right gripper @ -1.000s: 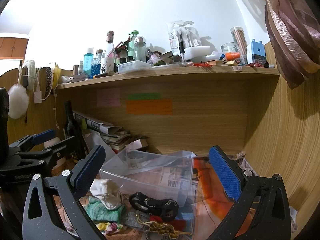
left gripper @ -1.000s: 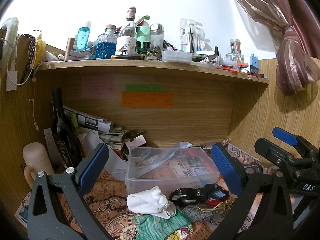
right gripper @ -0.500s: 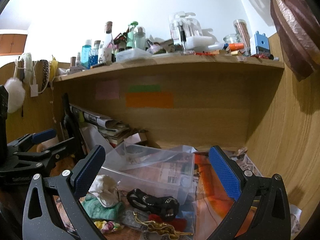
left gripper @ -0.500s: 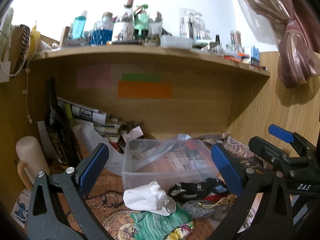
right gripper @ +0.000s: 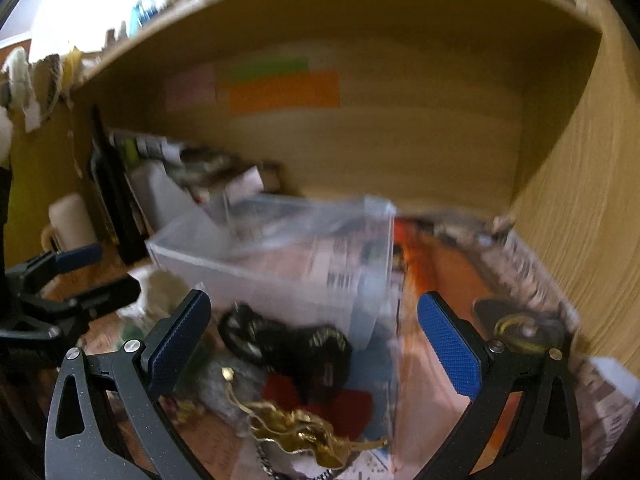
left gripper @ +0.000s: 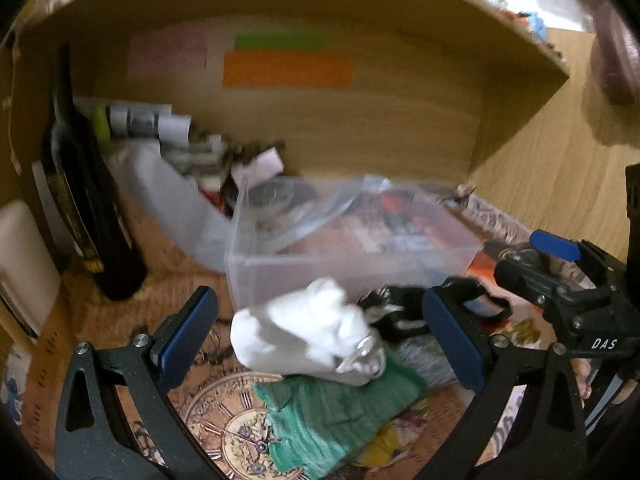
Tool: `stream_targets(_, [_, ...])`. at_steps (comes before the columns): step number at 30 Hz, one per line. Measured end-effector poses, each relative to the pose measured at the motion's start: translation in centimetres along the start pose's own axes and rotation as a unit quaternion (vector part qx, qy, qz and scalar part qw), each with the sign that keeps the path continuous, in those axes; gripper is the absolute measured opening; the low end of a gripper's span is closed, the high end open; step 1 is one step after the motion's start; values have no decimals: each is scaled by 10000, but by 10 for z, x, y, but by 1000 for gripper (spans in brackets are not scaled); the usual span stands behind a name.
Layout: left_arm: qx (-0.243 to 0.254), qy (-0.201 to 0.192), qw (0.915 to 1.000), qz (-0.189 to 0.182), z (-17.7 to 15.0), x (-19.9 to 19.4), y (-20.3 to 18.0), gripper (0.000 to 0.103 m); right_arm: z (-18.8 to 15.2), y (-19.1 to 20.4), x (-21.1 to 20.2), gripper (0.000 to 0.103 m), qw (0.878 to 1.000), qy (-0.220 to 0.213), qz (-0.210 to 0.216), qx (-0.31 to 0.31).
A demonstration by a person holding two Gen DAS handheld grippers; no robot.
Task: Organize soft objects
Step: 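Grasp the white crumpled cloth with the left gripper while the right gripper grasps the black eye mask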
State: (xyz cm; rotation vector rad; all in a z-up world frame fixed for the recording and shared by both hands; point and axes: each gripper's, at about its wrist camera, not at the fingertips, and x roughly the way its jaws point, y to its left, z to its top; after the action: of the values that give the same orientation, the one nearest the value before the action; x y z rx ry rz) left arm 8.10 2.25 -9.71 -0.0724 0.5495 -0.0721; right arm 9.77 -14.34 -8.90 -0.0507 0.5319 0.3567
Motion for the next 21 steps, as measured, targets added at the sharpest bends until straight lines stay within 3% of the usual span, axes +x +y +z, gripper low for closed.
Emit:
stream_targets(7, [-372,344,9987,-18,-11,22,22,102,-13,-4,31,92,9972,675,317,92])
stream_targets(8, [-428,401,9983,-56,-11,26,25,100,-14,-3,36,90,9966,739,354,92])
stream_targets(10, [-521,547,9970,-179,-12,34,29,87,-15,-3,44,86,9952,879,411,96])
stream_targets(17, [-621,585,9957,-358,-16,39,30,73,-19,-2,58,66,9926,1097,507,74])
stream_targets(19, [-616,540,9960,-356,-15,37,30,66,-18,-3,58,56,9929,1075,508,69])
stream_targets(21, [-598,507,9962,-385,-15,36,30,61,-18,-3,58,38,9930,1067,489,80])
